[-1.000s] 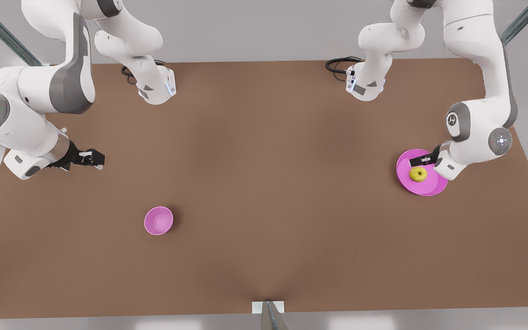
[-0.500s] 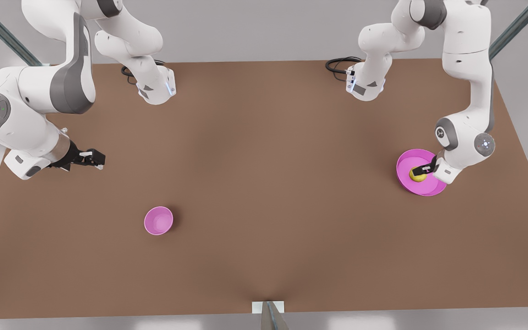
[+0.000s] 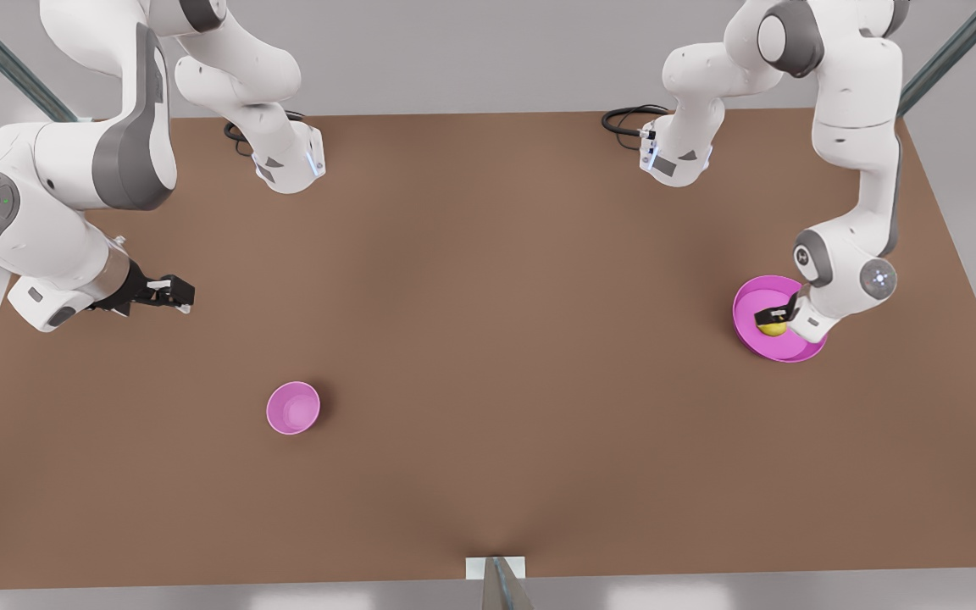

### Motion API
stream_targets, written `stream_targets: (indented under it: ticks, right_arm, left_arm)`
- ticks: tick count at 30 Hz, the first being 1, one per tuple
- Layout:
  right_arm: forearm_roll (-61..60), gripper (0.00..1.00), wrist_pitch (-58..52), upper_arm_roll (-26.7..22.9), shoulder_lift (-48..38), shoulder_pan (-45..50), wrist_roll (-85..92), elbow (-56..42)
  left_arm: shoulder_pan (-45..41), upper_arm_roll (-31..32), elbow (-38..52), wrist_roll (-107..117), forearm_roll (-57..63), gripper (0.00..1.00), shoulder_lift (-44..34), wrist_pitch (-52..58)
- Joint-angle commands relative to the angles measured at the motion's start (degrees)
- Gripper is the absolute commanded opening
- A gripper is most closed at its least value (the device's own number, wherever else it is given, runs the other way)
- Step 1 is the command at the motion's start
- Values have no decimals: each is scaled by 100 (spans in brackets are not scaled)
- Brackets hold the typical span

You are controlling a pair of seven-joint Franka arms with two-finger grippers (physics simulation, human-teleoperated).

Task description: Use the left arm to pick up the apple from the plate, transfer it to the gripper of the right arm, and then use the right arm to place it into the bowl

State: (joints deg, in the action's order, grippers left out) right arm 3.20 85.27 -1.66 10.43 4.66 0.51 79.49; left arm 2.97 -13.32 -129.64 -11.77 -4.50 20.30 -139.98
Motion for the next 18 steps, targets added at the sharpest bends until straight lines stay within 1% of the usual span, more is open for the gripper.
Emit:
stream_targets:
  ticks: [1,13,15,16,18]
  right_arm:
    - [-3,100,-2,-1,-6,0,2,-4]
    - [-3,100,-2,-1,-6,-9,11,-4]
    - [-3,100,-2,-10,-6,-9,11,-4]
    - [-3,100,-2,-10,2,-9,11,-4]
    - [-3,100,7,-10,2,0,11,-4]
  left_arm:
    - [2,5,0,-326,10,100,62,-30]
    - [2,13,9,-317,10,99,369,-355]
    - [2,13,9,-317,2,90,370,-355]
    - [2,13,9,-326,-95,87,370,-355]
    - [2,5,9,-326,-95,87,361,-355]
